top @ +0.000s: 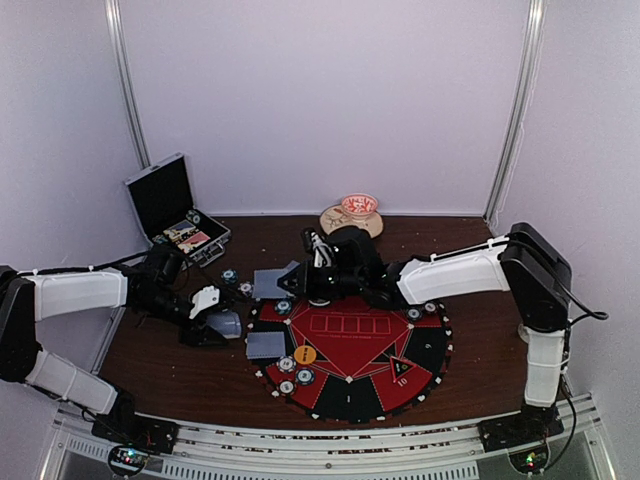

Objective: Distribute texas hold em gaming equipment
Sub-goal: Pick up the poker card from the face-down deck piles, then distribute the poker card in the dealer area.

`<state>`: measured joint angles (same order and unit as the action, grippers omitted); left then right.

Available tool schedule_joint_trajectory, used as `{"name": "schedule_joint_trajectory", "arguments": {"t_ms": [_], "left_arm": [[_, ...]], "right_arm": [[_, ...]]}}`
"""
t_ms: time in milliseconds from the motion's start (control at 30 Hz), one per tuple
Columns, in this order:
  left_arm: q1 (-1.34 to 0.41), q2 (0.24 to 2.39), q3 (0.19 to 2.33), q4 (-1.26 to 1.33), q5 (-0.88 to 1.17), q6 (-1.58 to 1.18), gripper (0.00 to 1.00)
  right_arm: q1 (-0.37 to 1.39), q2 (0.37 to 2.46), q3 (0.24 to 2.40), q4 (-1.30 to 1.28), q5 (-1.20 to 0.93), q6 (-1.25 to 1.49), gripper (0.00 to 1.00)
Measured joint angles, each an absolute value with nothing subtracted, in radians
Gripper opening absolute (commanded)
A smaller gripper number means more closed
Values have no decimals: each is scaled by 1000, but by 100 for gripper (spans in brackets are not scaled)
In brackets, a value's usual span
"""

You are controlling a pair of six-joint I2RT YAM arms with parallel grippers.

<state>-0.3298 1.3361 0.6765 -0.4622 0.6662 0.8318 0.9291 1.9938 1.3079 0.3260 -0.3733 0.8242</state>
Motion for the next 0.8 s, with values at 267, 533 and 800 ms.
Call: {"name": "schedule_joint_trajectory", "arguments": {"t_ms": [267, 533, 800], "left_arm": [[-330, 1336, 677, -464, 667, 832, 52], [-330, 1336, 677, -464, 666, 833, 52], [-330, 1336, 677, -464, 667, 833, 52]], "right_arm": [[840, 2111, 1379, 380, -342, 883, 0], [776, 2223, 1419, 412, -313, 944, 0], [733, 2274, 1443, 448, -289, 982, 0]]}}
